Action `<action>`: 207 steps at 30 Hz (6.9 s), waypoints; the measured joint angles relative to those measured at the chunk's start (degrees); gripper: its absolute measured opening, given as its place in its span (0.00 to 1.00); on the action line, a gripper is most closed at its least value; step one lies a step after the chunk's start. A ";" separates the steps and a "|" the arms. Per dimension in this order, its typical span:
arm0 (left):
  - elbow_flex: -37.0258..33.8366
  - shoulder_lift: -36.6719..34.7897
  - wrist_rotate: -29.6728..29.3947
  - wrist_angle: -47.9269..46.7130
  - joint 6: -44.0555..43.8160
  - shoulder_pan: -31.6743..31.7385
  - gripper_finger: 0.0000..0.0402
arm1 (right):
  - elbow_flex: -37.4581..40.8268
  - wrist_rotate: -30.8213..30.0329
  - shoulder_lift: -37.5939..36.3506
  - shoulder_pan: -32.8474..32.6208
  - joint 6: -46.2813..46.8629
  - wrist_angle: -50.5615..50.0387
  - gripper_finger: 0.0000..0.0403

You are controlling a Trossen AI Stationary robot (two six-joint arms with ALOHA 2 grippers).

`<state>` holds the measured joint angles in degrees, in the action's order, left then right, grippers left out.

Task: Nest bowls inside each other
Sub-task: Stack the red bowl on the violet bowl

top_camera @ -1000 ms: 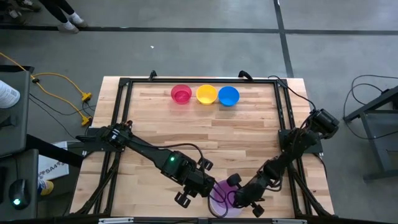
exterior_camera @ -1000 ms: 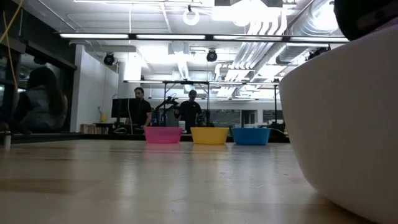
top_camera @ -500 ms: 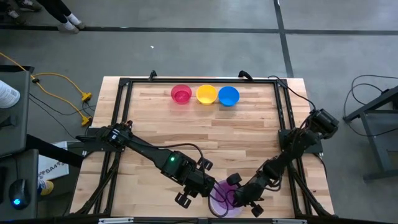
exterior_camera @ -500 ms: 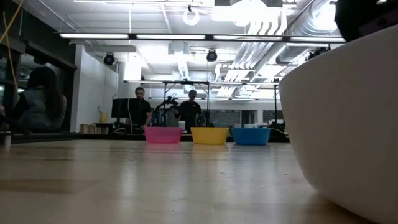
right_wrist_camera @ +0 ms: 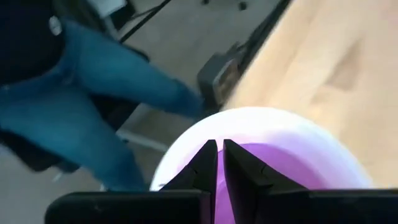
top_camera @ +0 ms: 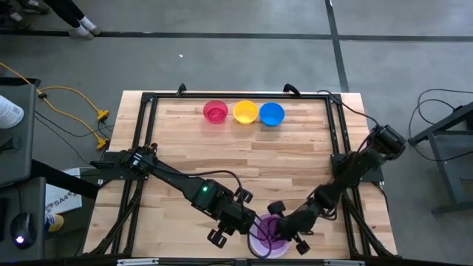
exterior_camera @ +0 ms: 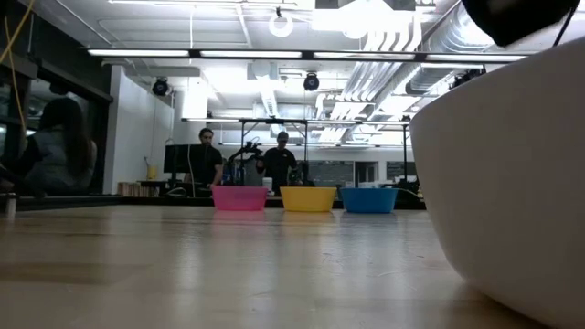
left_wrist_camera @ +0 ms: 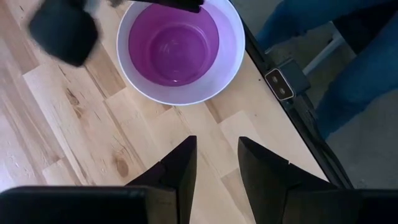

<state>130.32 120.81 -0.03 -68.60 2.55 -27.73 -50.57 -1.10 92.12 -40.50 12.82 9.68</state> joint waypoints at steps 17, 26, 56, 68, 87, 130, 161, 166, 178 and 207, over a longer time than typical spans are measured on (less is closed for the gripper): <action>0.00 0.00 0.76 -9.73 -3.91 -0.02 0.29 | 0.07 -16.75 -9.93 5.95 9.92 -24.65 0.05; -3.45 -1.02 -0.57 -10.75 -3.90 1.98 0.29 | 0.07 -17.56 -9.93 7.65 15.21 -31.07 0.05; -53.08 -29.03 -2.22 22.14 2.74 16.15 0.29 | 0.04 -38.28 -22.83 -13.48 44.63 -46.10 0.05; -53.11 -25.94 -2.49 22.23 -6.13 18.34 0.29 | 0.02 -39.06 -24.97 -14.70 43.98 -45.77 0.05; -64.61 -26.43 -3.47 29.19 4.25 41.36 0.29 | 0.02 -37.48 -24.97 -14.67 43.69 -45.45 0.05; -64.61 -24.81 0.41 30.22 34.79 62.00 0.29 | 0.02 -37.38 -24.92 -14.61 44.59 -44.79 0.05; -64.61 -23.83 1.73 32.44 33.69 65.37 0.29 | 0.02 -37.49 -24.92 -14.61 44.59 -40.89 0.05; -62.29 -24.28 0.79 32.67 25.59 67.92 0.29 | 0.02 -37.51 -24.92 -14.61 44.50 -40.89 0.05; -57.07 -24.26 6.49 31.51 1.83 79.09 0.29 | 0.02 -37.96 -24.92 -14.61 44.39 -40.91 0.05; -57.07 -17.66 5.85 31.17 -7.00 76.30 0.29 | 0.04 -37.41 -24.92 -13.80 43.93 -40.69 0.05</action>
<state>73.25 103.15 5.82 -37.43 -4.45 48.57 -50.52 -38.51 67.20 -54.30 56.75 -31.00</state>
